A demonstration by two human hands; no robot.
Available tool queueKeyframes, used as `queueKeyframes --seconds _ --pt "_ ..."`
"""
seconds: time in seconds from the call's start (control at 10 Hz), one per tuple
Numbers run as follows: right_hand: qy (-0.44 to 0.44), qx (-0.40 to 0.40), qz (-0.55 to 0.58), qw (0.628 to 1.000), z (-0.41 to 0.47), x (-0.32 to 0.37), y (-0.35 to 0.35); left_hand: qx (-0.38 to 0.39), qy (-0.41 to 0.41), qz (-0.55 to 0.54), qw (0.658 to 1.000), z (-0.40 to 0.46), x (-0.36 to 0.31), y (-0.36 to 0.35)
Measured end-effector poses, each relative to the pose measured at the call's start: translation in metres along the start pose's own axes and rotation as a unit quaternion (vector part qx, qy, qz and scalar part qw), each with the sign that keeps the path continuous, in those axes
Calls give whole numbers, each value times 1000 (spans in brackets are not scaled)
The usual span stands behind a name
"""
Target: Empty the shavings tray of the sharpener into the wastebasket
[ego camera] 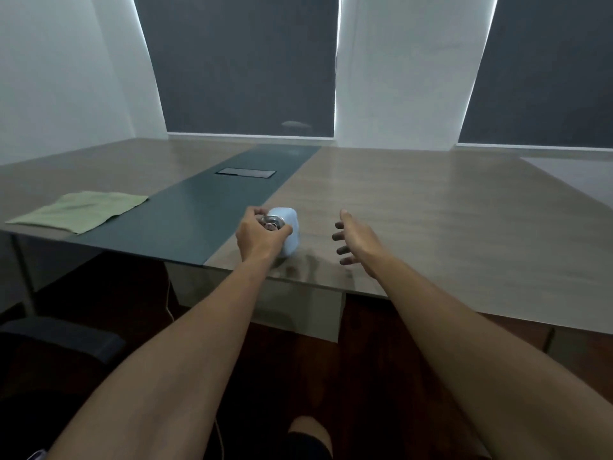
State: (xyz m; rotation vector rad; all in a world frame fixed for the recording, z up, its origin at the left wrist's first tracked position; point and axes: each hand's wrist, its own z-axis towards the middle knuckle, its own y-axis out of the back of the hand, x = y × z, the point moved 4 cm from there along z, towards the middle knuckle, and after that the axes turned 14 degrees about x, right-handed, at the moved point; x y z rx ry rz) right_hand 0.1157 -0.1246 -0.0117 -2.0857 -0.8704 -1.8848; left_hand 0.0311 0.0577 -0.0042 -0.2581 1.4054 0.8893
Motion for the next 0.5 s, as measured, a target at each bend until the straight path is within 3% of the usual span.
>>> queueKeyframes --seconds 0.2,0.4,0.5 --pt "38 -106 -36 993 -4 -12 33 3 -30 48 998 3 16 -7" --pt "59 -185 -153 969 -11 -26 77 9 -39 93 995 3 15 -13" --pt "69 -223 -216 948 -19 -32 99 -19 -65 176 982 -1 2 -15"
